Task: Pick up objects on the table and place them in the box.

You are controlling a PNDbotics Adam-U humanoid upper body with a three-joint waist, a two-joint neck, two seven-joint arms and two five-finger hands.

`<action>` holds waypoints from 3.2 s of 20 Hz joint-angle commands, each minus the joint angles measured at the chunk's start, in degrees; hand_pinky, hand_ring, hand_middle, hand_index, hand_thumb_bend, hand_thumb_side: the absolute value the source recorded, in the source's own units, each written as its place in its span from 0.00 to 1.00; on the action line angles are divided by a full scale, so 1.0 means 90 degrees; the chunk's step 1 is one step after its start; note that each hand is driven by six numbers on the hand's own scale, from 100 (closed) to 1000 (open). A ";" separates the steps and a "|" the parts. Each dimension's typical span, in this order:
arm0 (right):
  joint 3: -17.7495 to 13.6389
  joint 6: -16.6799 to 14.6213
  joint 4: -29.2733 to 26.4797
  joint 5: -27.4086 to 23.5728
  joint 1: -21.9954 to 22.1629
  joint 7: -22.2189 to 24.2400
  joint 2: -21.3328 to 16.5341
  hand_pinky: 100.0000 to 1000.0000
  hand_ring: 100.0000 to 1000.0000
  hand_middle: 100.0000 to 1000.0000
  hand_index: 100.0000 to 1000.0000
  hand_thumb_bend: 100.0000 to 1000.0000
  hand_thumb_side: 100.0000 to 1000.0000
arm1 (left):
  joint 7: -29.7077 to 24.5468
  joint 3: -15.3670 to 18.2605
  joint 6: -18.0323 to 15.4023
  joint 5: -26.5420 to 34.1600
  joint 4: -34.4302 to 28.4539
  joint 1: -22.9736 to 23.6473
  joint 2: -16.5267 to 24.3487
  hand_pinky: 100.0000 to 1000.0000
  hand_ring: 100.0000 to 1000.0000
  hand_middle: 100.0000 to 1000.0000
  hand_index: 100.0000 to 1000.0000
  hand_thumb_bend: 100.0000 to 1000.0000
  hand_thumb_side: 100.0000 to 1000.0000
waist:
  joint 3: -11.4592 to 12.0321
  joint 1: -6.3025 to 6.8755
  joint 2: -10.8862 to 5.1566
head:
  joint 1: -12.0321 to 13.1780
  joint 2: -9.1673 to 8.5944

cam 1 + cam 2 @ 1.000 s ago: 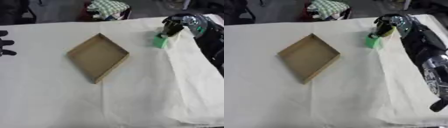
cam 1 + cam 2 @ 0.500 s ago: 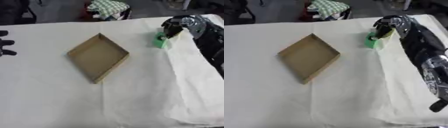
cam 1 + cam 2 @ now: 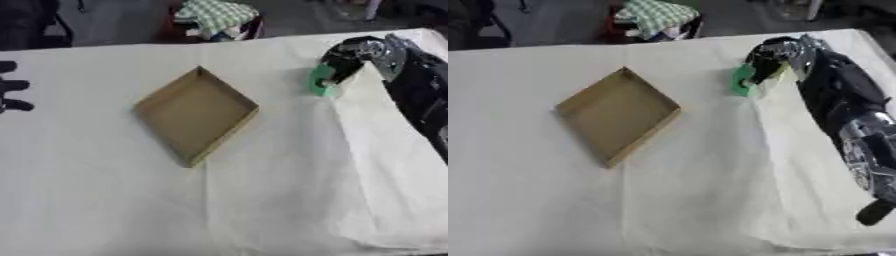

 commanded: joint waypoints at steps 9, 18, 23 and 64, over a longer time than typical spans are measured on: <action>0.0057 -0.0073 -0.0074 0.0195 -0.0020 -0.0025 -0.0150 0.72 0.68 0.55 0.66 0.12 0.14 | -0.0038 -0.0004 -0.0013 0.0011 -0.0068 -0.0119 0.0048 0.56 0.71 0.76 0.78 0.12 0.64 | 0.0002 0.0002 -0.0076 | -0.0016 0.0033; 0.0036 -0.0248 -0.0367 0.0136 -0.0007 -0.0636 -0.0159 0.68 0.63 0.47 0.58 0.00 0.06 | -0.0042 -0.0002 -0.0015 0.0024 -0.0064 -0.0118 0.0048 0.56 0.71 0.76 0.78 0.11 0.65 | -0.0010 0.0003 -0.0078 | -0.0009 0.0033; 0.0124 -0.0549 -0.1058 -0.0150 -0.0070 -0.0645 -0.0120 0.66 0.61 0.46 0.57 0.00 0.07 | -0.0042 0.0000 -0.0015 0.0019 -0.0063 -0.0120 0.0054 0.57 0.71 0.76 0.78 0.11 0.65 | -0.0038 0.0003 -0.0081 | -0.0007 0.0033; 0.1024 -0.1545 -0.2524 0.0309 -0.0233 -0.0545 0.1545 0.80 0.88 1.00 1.00 0.41 0.36 | -0.0245 -0.0189 -0.0013 0.0124 -0.0070 -0.0356 -0.0217 0.57 0.71 0.76 0.78 0.11 0.65 | 0.0630 0.0030 0.0035 | -0.0681 0.0033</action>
